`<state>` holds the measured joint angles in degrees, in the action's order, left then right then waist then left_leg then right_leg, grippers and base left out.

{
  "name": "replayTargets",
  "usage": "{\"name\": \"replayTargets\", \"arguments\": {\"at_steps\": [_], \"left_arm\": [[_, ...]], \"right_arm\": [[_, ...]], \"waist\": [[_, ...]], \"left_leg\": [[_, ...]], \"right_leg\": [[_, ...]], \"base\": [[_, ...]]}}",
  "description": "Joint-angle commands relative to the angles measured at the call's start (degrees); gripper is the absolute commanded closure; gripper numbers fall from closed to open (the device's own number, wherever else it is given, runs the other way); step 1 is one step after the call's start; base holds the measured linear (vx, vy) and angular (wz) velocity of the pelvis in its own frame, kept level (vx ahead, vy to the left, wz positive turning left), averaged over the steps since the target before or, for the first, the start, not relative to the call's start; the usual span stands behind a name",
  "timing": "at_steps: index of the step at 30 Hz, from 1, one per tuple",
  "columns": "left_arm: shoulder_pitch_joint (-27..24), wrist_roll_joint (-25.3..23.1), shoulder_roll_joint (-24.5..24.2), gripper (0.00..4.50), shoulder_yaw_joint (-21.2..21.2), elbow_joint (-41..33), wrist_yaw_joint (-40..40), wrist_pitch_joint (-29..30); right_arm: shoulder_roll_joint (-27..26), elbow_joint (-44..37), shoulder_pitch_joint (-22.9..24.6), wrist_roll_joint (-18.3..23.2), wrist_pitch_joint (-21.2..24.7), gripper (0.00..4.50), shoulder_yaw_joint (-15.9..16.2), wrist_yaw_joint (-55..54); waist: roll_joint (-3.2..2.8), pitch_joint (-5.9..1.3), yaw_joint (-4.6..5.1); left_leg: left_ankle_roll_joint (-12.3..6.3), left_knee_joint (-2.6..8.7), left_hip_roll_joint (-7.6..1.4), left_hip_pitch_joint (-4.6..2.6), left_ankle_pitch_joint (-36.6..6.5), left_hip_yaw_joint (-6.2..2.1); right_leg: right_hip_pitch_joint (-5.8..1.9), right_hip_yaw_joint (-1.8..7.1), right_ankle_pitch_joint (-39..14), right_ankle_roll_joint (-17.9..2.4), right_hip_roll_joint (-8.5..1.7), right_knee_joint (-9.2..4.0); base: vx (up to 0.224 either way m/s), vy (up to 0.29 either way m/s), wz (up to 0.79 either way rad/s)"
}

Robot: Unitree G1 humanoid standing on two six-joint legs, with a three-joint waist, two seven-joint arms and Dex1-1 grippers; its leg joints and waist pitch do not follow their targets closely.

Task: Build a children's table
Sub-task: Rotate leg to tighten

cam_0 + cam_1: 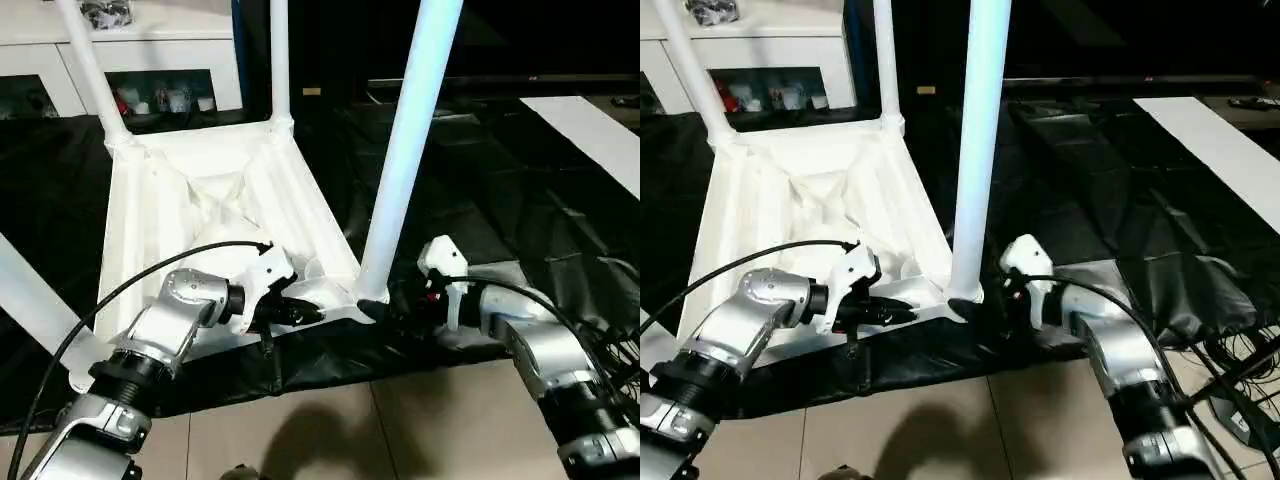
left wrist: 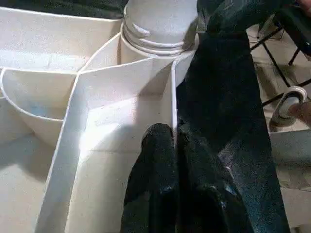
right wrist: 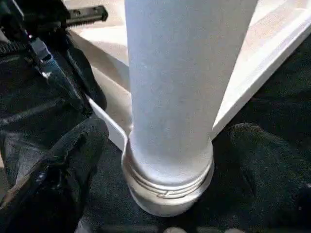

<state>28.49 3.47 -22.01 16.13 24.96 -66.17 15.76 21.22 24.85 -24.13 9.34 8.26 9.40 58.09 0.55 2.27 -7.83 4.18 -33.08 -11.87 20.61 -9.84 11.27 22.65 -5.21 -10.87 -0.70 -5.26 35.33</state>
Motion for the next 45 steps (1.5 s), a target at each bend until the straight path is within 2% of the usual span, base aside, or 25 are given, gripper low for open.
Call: {"name": "replayTargets", "arguments": {"at_steps": [1, 2, 5, 6, 8, 16, 17, 23, 27, 32, 35, 36, 39, 40, 41, 42, 43, 45], "left_arm": [[-0.77, -0.45, -0.55, 4.43, 1.45, -0.41, -2.17, -1.70], [-0.75, -0.43, -0.58, 4.50, 1.53, -0.44, -2.27, -1.78], [-0.72, -0.41, -0.67, 4.50, 1.62, -0.40, -2.39, -1.87], [-0.71, -0.46, -0.81, 4.50, 1.81, -0.32, -2.73, -2.12], [-0.72, -0.64, -1.13, 4.50, 2.19, -0.09, -3.29, -2.92], [0.13, -0.62, -1.69, 4.50, 2.65, 2.01, -5.17, -4.50], [0.20, -0.63, -1.70, 4.50, 2.65, 2.15, -5.21, -4.59], [2.10, -0.85, -2.11, 4.50, 2.59, 5.13, -6.35, -5.94], [2.99, -0.77, -1.69, 4.50, 2.03, 6.37, -5.75, -5.82], [4.06, -1.09, 0.26, 4.50, 1.40, 8.05, -2.58, -4.92], [5.09, -2.24, 2.53, 4.50, 1.45, 9.39, 1.32, -4.29], [5.66, -2.61, 3.89, 4.50, 1.37, 9.90, 3.40, -3.61], [7.81, -3.58, 9.28, 4.50, 0.73, 12.09, 11.18, -1.81], [7.98, -3.65, 9.75, 4.50, 0.66, 12.30, 11.82, -1.72], [8.36, -3.70, 10.81, 4.50, 0.59, 12.73, 12.98, -1.36], [8.89, -3.92, 12.42, 4.50, 0.42, 13.67, 15.21, -1.16], [9.07, -4.15, 13.11, 4.50, 0.46, 14.13, 16.22, -1.19], [9.16, -4.65, 13.72, 4.50, 0.70, 14.64, 16.94, -1.61]], "right_arm": [[-0.32, 2.53, -2.06, -0.62, -0.90, 0.00, 0.46, 1.01], [-0.69, 3.83, -2.91, -0.77, -1.26, 0.28, 0.56, 1.13], [-1.23, 6.00, -4.28, -0.97, -1.93, 0.38, 0.71, 1.32], [-1.39, 7.11, -4.94, -1.11, -2.17, 0.61, 1.00, 1.79], [-1.73, 9.51, -6.22, -1.50, -3.03, 0.77, 1.57, 2.96], [-3.51, 16.74, -10.54, -1.75, -5.16, 1.35, 2.62, 8.17], [-3.56, 17.03, -10.70, -1.76, -5.28, 1.58, 2.69, 8.42], [-4.32, 21.74, -13.24, -1.92, -6.26, 1.85, 3.39, 12.82], [-5.07, 22.84, -13.50, -1.46, -5.76, 1.93, 3.16, 13.44], [-7.24, 23.93, -12.65, -1.38, -5.83, 1.93, 2.31, 10.56], [-9.62, 25.45, -11.82, -3.01, -6.93, 1.94, 1.51, 2.65], [-10.99, 25.99, -11.41, -3.52, -6.97, 1.94, 1.03, -1.51], [-17.54, 29.17, -11.66, -2.71, -5.72, 1.94, -2.62, -16.29], [-18.16, 29.54, -11.78, -2.59, -5.63, 1.94, -2.99, -17.59], [-19.86, 30.54, -12.36, -2.07, -5.63, 1.94, -4.03, -20.75], [-22.79, 32.61, -13.83, -1.21, -5.68, 1.94, -6.02, -26.99], [-24.23, 33.63, -14.64, -1.41, -6.10, 1.94, -6.21, -29.58], [-26.13, 34.60, -15.66, -2.23, -7.04, 1.94, -5.92, -32.06]], "waist": [[-0.07, -3.22, 0.19], [-0.14, -3.31, 0.10], [-0.20, -3.42, 0.04], [-0.24, -3.43, -0.01], [-0.33, -3.57, 0.04], [-0.32, -3.46, -0.03], [-0.34, -3.50, -0.05], [-0.40, -3.44, -0.12], [-0.38, -3.49, -0.19], [-0.39, -3.27, -0.27], [-0.20, -2.90, 0.02], [-0.13, -2.64, 0.16], [-0.35, -2.07, 0.72], [-0.33, -2.03, 1.15], [-0.92, -2.11, 1.41], [-0.93, -2.14, 2.19], [-0.83, -2.12, 2.75], [-1.11, -2.23, 3.31]], "left_leg": [[-0.71, 3.81, -1.73, -0.51, -14.21, -1.07], [-0.79, 3.68, -1.75, -0.55, -13.62, -1.02], [-0.97, 3.58, -1.80, -0.57, -12.57, -0.94], [-1.02, 3.56, -1.82, -0.55, -12.41, -0.95], [-1.26, 3.45, -1.79, -0.38, -11.60, -0.90], [-0.99, 3.53, -1.90, -0.45, -13.04, -0.86], [-1.01, 3.50, -1.86, -0.45, -13.15, -0.87], [-1.04, 3.49, -1.88, -0.45, -13.42, -0.84], [-1.11, 3.49, -1.97, -0.44, -12.83, -0.89], [-0.51, 3.65, -2.03, -0.64, -14.86, -0.88], [0.61, 3.97, -1.95, -0.74, -17.46, -1.11], [1.08, 4.10, -1.86, -0.90, -18.82, -1.19], [2.41, 4.47, -1.81, -1.94, -24.48, -1.78], [3.00, 4.54, -1.70, -2.20, -26.05, -2.11], [3.27, 4.63, -1.65, -2.11, -26.81, -2.38], [3.38, 4.86, -1.59, -1.73, -27.67, -2.63], [3.65, 4.96, -1.52, -1.85, -28.89, -2.83], [3.22, 4.97, -1.48, -2.03, -30.22, -2.98]], "right_leg": [[-2.51, 2.97, -12.73, -10.56, -3.54, -4.68], [-2.53, 3.04, -11.46, -10.86, -3.55, -4.44], [-2.49, 3.02, -9.35, -11.64, -3.48, -4.18], [-2.48, 3.01, -8.82, -11.81, -3.45, -4.09], [-2.57, 2.92, -6.12, -12.81, -3.33, -3.70], [-2.59, 2.92, -7.79, -12.91, -3.41, -3.80], [-2.57, 2.89, -7.96, -13.06, -3.44, -3.75], [-2.54, 2.92, -9.09, -13.20, -3.54, -3.89], [-2.55, 2.92, -7.95, -13.53, -3.53, -3.64], [-2.34, 3.02, -11.10, -13.20, -3.69, -4.07], [-2.21, 3.10, -17.57, -11.28, -3.99, -4.77], [-2.02, 3.06, -21.68, -10.05, -4.08, -5.26], [-1.44, 2.74, -32.29, -6.83, -4.37, -6.61], [-1.39, 2.38, -34.85, -5.83, -4.47, -7.05], [-1.63, 2.15, -35.23, -5.38, -4.48, -7.07], [-1.89, 1.90, -35.15, -4.63, -4.36, -7.27], [-1.69, 1.65, -35.40, -4.51, -4.24, -7.40], [-1.68, 1.53, -34.05, -4.70, -4.25, -7.68]], "base": [[0.000, 0.000, 0.00], [0.000, 0.000, 0.00], [0.000, 0.000, 0.00], [0.000, 0.000, 0.00], [0.000, 0.000, 0.00], [0.000, 0.000, 0.00], [0.000, 0.000, 0.00], [0.000, 0.000, 0.00], [0.000, 0.000, 0.00], [0.000, 0.000, 0.00], [0.000, 0.000, 0.00], [0.000, 0.000, 0.00], [0.000, 0.000, 0.00], [0.000, 0.000, 0.00], [0.000, 0.000, 0.00], [0.000, 0.000, 0.00], [0.000, 0.000, 0.00], [0.000, 0.000, 0.00]]}}
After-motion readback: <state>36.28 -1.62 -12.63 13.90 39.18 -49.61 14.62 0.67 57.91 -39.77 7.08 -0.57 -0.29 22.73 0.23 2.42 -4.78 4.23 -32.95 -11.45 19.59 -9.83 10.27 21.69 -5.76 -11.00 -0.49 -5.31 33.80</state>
